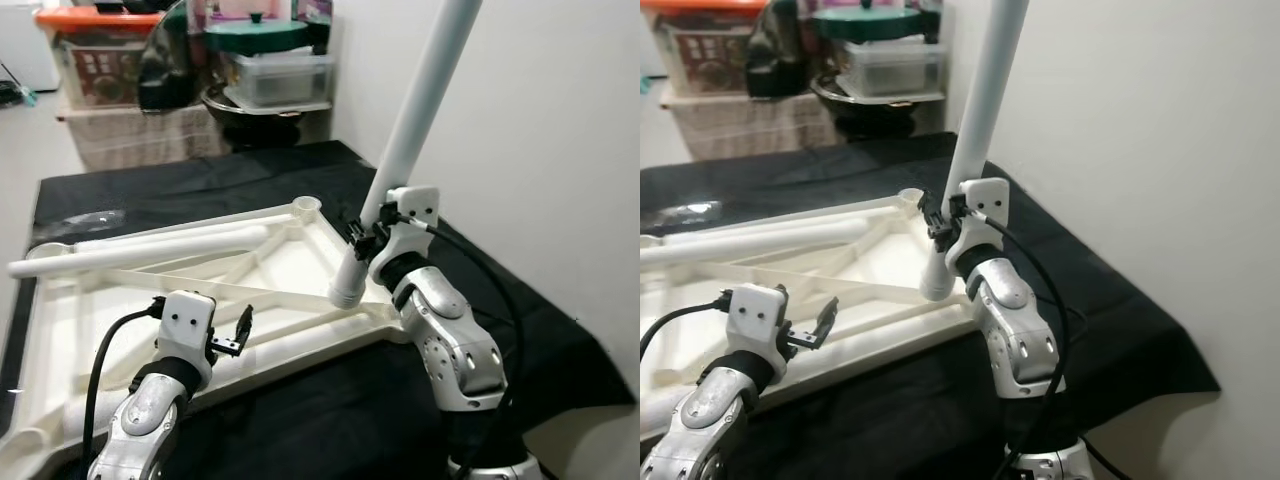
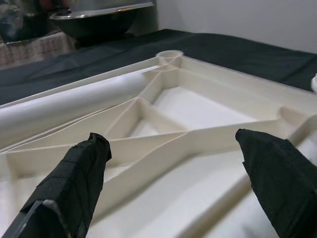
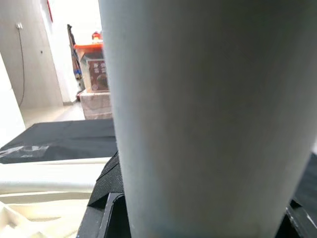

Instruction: Building children table

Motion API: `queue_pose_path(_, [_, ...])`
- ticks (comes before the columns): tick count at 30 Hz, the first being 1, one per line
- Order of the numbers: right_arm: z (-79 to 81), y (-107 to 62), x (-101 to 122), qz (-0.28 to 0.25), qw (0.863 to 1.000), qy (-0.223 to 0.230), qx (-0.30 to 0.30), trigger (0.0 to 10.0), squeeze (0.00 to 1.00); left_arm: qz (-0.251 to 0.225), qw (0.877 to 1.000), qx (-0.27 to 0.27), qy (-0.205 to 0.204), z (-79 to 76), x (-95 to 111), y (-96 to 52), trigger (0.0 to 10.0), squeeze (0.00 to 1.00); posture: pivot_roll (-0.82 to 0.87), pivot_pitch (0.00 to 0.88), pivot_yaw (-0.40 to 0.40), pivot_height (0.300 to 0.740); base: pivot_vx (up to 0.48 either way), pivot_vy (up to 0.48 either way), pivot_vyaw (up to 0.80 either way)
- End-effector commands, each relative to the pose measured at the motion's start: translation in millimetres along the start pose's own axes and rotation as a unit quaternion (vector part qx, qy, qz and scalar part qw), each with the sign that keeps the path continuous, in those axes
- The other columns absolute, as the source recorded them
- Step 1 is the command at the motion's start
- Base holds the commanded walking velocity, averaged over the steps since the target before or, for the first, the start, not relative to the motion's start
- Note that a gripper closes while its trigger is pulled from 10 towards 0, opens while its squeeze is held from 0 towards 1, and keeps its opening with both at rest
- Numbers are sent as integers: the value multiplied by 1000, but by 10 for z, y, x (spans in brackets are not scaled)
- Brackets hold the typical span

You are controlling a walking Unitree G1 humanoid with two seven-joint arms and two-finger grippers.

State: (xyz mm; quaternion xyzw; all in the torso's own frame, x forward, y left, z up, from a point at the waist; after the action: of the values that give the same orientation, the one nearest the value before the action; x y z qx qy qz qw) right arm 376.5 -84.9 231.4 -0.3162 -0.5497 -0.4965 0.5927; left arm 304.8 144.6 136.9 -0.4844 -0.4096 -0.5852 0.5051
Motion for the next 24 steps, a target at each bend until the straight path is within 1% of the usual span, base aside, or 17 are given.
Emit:
queue_pose_path(1, [-46, 0, 22, -5, 1000, -1, -8, 10000, 0, -3, 1000, -1, 1, -8, 5, 9, 10000, 0, 46, 0, -65, 740, 0, 0, 0])
queue_pose_path(8, [-56, 4, 33, -7, 1000, -8, -6, 10000, 0, 5, 1000, 0, 6, -11, -33, 15, 10000, 0, 43, 0, -64, 740, 0, 0, 0])
queue_pose_path(16, [-85, 11, 31, 0, 1000, -31, 6, 10000, 0, 12, 1000, 0, 4, -13, -88, 13, 10000, 0, 41, 0, -64, 740, 0, 0, 0])
queue_pose_path(18, [-80, 28, 41, 6, 998, -48, 28, 10000, 0, 14, 1000, -1, 6, -19, -97, 17, 10000, 0, 43, 0, -64, 740, 0, 0, 0])
queue_pose_path(19, [-80, 28, 41, 6, 998, -48, 28, 10000, 0, 14, 1000, -1, 6, -19, -97, 17, 10000, 0, 43, 0, -64, 740, 0, 0, 0])
queue_pose_path(20, [-64, 42, 68, 15, 996, -69, 61, 10000, 0, 14, 1000, -2, 7, -23, -102, 16, 10000, 0, 43, 0, -64, 740, 0, 0, 0])
queue_pose_path(21, [-71, 44, 83, 17, 994, -82, 72, 10000, 0, 15, 1000, -4, 10, -28, -108, 15, 10000, 0, 43, 0, -64, 740, 0, 0, 0])
queue_pose_path(24, [-109, 45, 107, 20, 992, -94, 80, 10000, 0, 18, 1000, -8, 16, -46, -124, 15, 10000, 0, 42, 0, -70, 740, 0, 0, 0])
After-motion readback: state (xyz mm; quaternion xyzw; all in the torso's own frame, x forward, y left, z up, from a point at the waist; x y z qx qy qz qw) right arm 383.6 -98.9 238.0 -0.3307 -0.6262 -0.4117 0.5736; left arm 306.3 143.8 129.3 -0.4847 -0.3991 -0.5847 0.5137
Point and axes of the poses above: a point about 5 cm out from each wrist's last joint towards the gripper, its own y axis pointing out of the wrist towards the gripper, its own x axis along the axis of the wrist's last joint, z = x × y, the point moved 6 cm from there along y, pointing out of the wrist towards the gripper, and after that the axes turned 7 degrees about y, right-handed, at the moved point
